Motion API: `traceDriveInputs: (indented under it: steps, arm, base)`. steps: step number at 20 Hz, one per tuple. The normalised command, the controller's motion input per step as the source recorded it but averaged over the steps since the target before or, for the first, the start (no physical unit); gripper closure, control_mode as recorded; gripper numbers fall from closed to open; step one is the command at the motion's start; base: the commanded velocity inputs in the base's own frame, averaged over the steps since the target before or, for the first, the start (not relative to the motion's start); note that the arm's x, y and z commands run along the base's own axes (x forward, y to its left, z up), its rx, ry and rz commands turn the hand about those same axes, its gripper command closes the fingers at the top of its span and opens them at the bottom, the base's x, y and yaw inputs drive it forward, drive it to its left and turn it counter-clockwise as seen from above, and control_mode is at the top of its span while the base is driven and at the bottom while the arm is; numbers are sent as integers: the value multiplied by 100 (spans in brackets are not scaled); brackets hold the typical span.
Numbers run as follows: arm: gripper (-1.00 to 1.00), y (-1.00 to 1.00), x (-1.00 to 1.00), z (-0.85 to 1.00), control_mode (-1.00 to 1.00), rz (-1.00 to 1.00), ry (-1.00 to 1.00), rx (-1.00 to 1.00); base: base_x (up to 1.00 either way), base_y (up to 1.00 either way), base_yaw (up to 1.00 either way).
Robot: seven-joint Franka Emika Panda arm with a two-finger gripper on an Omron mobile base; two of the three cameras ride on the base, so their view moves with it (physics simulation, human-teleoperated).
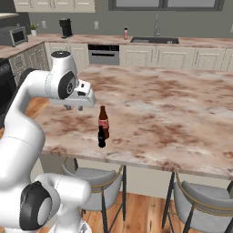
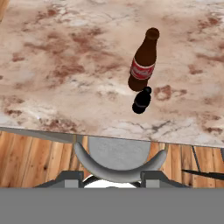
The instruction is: Place the large bottle from the dining counter next to the other large bottle outside the sink, and place the small bottle from the dining counter next to the other small bottle inside the sink.
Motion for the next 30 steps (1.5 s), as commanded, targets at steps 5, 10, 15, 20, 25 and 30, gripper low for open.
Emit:
traceDriveInputs:
  steps: [5,10,15,20,25,30]
  arm:
    - [-100,0,-9,0,-100,0,0,0]
    - [-100,-9,2,-1,-100,0,0,0]
    - [-100,-22,10,0,-100,0,1,0]
    - [-100,-17,23,0,-100,0,1,0]
    - [-100,-5,41,-2,-100,0,1,0]
    - [-100,-1,36,-3,-100,0,0,0]
  base:
    - [0,0,0]
    - [0,0,0]
    - [0,0,0]
    - [0,0,0]
    - [0,0,0]
    - [0,0,0]
